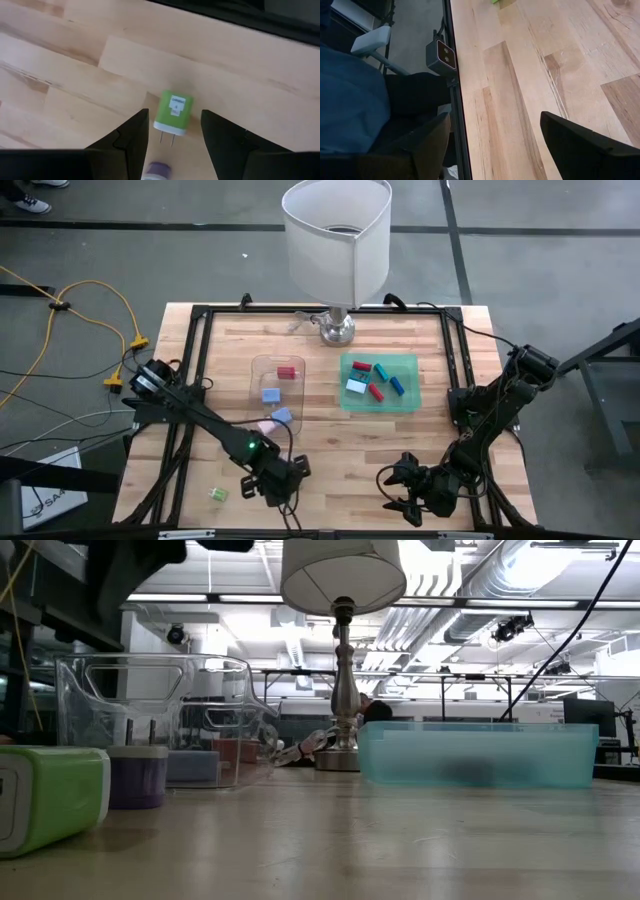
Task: Pick & Place Office items
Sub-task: Put the right green charger adapter into the transparent bin
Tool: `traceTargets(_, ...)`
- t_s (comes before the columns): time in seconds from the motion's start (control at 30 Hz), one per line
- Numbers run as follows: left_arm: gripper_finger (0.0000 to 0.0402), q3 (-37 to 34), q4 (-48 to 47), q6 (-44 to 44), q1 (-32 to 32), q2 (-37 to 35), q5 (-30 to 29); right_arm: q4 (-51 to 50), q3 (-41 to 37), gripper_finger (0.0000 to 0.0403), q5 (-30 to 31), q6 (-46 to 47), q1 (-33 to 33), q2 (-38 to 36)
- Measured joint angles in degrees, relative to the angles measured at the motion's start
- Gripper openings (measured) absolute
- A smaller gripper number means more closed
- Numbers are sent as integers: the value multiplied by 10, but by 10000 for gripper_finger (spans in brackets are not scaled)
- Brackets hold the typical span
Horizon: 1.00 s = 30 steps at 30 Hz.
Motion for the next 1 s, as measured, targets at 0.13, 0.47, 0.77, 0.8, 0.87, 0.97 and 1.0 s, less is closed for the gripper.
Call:
traceTargets(0.13,172,5,7,-5,23,0,29,0,0,298,0,0,0,0)
traceTargets(0.47,172,5,-14,44,37,27,58,0,0,298,0,0,0,0)
traceTargets(0.77,172,5,-5,43,42,47,88,0,0,298,0,0,0,0)
traceTargets(0.8,172,5,-3,45,42,47,87,0,0,298,0,0,0,0)
traceTargets(0.87,172,5,0,45,42,47,87,0,0,298,0,0,0,0)
traceTargets(0.97,172,5,6,43,42,47,77,0,0,298,0,0,0,0)
traceTargets(1.0,172,5,9,44,42,47,74,0,0,298,0,0,0,0)
